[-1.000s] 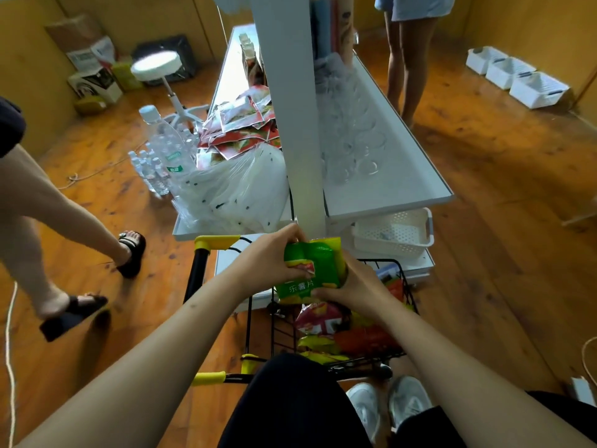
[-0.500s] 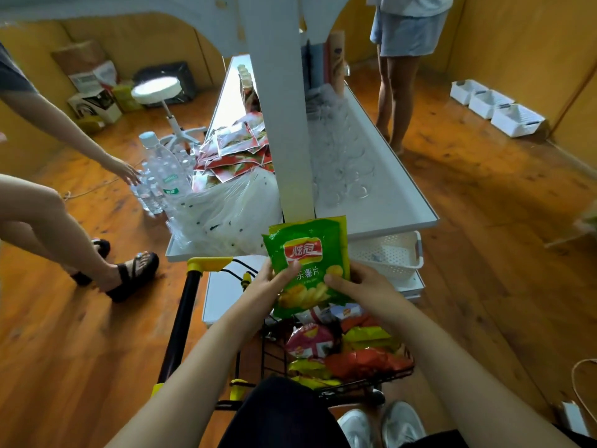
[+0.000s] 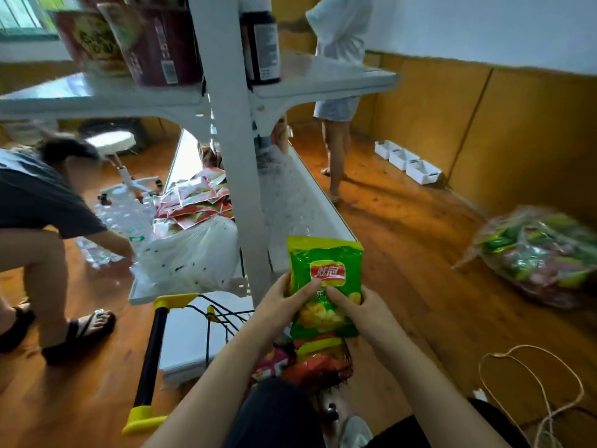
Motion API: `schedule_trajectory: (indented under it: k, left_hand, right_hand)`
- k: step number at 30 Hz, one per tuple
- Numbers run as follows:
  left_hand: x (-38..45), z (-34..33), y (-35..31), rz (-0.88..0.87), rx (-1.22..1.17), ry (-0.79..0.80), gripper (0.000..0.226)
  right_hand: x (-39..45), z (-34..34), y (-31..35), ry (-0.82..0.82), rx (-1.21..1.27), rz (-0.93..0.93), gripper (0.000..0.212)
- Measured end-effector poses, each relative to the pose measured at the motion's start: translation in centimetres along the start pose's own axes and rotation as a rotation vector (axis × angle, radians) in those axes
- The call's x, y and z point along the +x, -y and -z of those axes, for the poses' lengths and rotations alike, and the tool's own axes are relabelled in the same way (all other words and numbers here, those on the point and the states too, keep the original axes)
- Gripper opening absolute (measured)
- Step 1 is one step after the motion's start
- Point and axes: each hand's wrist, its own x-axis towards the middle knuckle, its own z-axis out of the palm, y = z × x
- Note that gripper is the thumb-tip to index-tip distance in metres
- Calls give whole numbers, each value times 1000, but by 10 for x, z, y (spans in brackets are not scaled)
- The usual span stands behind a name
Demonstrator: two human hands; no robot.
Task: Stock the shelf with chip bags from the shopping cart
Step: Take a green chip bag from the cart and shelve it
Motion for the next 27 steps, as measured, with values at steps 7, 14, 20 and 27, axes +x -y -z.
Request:
schedule_trajectory:
  k: [7, 14, 20, 27]
  left_hand:
    - [-32, -91, -28, -76, 102, 256, 76]
    - [-82, -212, -64, -284, 133, 453, 70]
    - [-145, -331, -77, -235, 50, 783, 26]
    - [-242, -456, -59, -244, 90, 1177, 18]
  right_hand:
    - [-97, 80, 25, -283, 71, -9, 47]
    - [-208, 152, 46, -654, 130, 105, 67]
    - [-329, 207, 49, -1060, 151, 204, 36]
    - [-502, 239, 32, -1530, 169, 277, 31]
